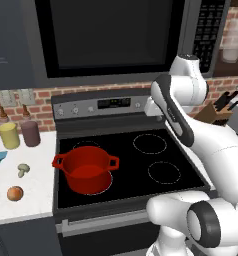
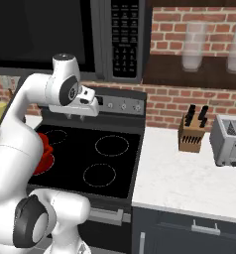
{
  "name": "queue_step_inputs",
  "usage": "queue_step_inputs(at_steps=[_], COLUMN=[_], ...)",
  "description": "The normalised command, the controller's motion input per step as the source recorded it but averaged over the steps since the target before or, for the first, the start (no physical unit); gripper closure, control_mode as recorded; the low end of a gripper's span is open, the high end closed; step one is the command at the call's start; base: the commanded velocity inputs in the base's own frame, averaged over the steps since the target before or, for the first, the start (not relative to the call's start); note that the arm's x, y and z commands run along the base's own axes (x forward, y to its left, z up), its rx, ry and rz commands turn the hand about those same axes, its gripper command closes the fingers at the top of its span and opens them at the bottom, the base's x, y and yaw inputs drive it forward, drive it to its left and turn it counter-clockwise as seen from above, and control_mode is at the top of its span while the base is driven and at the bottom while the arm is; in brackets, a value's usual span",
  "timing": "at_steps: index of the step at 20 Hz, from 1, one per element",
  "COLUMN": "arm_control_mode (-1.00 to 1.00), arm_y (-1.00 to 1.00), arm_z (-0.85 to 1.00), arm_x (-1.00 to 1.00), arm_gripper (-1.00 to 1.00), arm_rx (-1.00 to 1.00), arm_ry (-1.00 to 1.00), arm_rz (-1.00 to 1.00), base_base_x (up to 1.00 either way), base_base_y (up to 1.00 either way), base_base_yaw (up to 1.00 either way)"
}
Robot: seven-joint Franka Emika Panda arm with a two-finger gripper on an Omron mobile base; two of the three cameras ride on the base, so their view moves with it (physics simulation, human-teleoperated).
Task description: Put the onion and mushroom in the pot. Retrieve the spatula and lightly stir the vegetables in the pot.
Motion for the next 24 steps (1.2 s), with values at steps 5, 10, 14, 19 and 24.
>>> queue_step_inputs(at_steps=[5,10,14,19,24], arm_control_mode=[1.00,1.00,1.00,1.00,1.00], arm_y=[0.00,0.00,0.00,0.00,0.00], arm_z=[0.00,0.00,0.00,0.00,0.00], arm_x=[0.00,0.00,0.00,0.00,0.00], arm_gripper=[-1.00,-1.00,-1.00,-1.00,-1.00], arm_rx=[0.00,0.00,0.00,0.00,0.00], arm_ry=[0.00,0.00,0.00,0.00,0.00], arm_rz=[0.00,0.00,0.00,0.00,0.00], base_base_x=[0.07,0.13,0.00,0.00,0.00], base_base_y=[0.08,0.86,1.00,1.00,0.97], base_base_yaw=[-0.01,-0.10,-0.11,-0.12,-0.10])
